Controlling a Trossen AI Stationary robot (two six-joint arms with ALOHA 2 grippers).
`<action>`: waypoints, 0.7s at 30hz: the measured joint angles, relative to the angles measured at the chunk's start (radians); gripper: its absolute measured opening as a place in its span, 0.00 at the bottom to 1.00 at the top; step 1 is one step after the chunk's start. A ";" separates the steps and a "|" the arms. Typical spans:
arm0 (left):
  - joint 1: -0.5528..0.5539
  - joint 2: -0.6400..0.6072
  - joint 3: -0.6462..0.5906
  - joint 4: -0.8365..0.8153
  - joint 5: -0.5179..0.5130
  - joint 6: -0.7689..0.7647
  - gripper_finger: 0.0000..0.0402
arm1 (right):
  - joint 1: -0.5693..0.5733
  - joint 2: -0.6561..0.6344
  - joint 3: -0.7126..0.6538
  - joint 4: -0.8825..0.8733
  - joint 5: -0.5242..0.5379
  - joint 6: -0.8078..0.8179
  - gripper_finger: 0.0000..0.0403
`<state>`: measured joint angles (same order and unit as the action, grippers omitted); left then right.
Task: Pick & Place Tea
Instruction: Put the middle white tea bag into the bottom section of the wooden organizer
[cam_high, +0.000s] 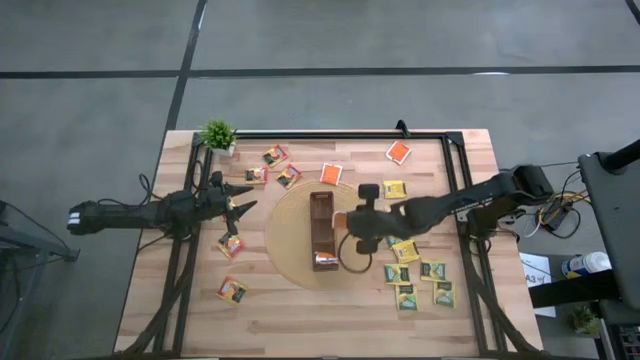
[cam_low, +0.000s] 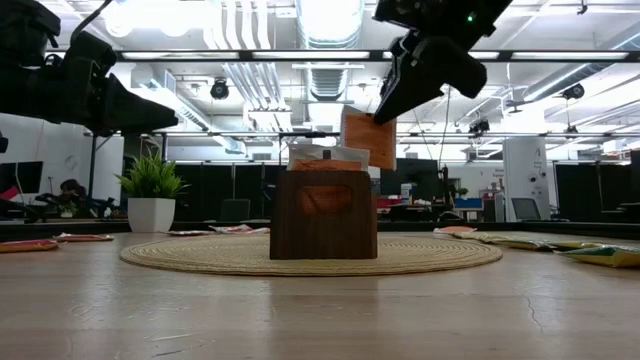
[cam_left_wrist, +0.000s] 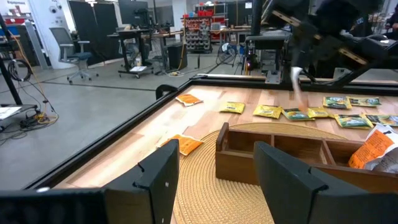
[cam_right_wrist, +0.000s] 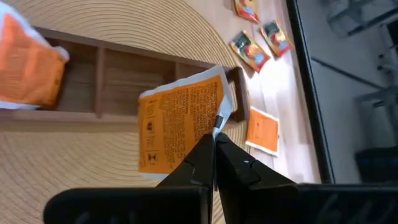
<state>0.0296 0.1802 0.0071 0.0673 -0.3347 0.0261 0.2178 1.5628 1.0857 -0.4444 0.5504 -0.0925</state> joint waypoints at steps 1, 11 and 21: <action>0.000 0.000 0.000 0.000 0.000 0.000 0.50 | 0.016 0.013 0.009 -0.002 0.024 0.002 0.02; 0.000 0.000 0.000 0.000 0.000 0.000 0.50 | 0.105 0.180 0.157 -0.027 0.112 0.060 0.02; 0.000 0.000 0.000 0.000 0.000 0.000 0.50 | 0.176 0.287 0.273 -0.083 0.108 0.091 0.02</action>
<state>0.0299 0.1802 0.0068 0.0673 -0.3349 0.0264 0.3942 1.8498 1.3590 -0.5272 0.6583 -0.0014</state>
